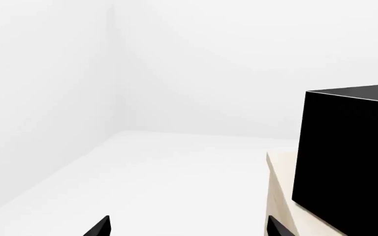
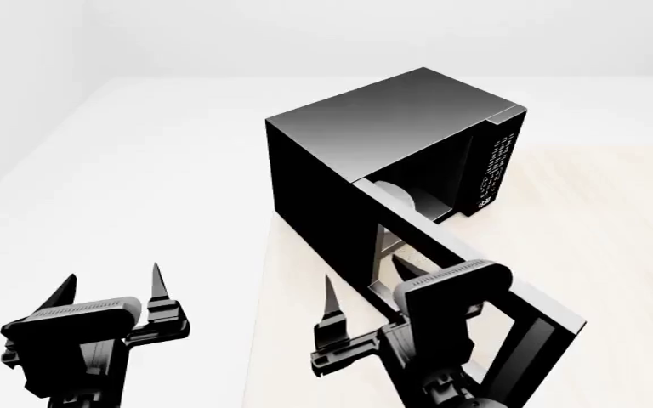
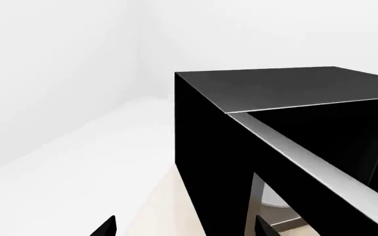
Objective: Close the microwave.
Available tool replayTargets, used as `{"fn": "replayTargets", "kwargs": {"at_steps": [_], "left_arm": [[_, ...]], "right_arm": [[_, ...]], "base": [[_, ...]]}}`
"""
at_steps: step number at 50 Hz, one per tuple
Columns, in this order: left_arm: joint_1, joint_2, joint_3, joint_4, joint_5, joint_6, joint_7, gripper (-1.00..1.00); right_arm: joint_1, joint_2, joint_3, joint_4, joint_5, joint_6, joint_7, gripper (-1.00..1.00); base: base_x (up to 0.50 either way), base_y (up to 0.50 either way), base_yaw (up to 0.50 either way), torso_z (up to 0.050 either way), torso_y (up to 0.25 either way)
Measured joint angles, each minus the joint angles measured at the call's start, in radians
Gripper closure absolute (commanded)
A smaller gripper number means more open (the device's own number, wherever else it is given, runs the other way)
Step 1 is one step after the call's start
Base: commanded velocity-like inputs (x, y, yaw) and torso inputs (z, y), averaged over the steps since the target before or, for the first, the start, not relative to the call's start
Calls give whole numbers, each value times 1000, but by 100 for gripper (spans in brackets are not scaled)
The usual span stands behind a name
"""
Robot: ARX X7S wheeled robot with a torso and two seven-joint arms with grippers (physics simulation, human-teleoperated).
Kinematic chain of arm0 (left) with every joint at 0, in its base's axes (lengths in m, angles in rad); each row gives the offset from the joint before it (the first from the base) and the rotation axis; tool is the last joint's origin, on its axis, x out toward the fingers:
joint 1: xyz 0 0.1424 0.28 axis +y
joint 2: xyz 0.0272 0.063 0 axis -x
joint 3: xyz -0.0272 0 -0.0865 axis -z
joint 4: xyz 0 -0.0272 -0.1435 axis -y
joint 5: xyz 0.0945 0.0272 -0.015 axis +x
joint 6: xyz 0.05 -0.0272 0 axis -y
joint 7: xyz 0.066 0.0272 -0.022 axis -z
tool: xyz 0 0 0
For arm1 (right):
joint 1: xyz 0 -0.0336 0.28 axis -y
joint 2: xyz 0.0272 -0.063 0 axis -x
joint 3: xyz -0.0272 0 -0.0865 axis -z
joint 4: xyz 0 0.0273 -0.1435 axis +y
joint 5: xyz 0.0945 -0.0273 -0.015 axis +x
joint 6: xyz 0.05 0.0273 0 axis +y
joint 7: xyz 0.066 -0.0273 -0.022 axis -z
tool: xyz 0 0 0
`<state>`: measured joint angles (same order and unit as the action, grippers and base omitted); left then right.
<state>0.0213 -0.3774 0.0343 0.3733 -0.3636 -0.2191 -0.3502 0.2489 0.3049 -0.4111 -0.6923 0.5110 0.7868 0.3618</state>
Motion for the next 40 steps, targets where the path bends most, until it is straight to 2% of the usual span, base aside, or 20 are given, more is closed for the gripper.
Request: {"fn": "replayTargets", "kwargs": {"at_steps": [40], "left_arm": [[0,-7,6,-2,-4,7,-8,-100]], "right_arm": [[-49,11,-8,100,-38,-90,17,-100]], "base": [[0,0,0,0,0]]}}
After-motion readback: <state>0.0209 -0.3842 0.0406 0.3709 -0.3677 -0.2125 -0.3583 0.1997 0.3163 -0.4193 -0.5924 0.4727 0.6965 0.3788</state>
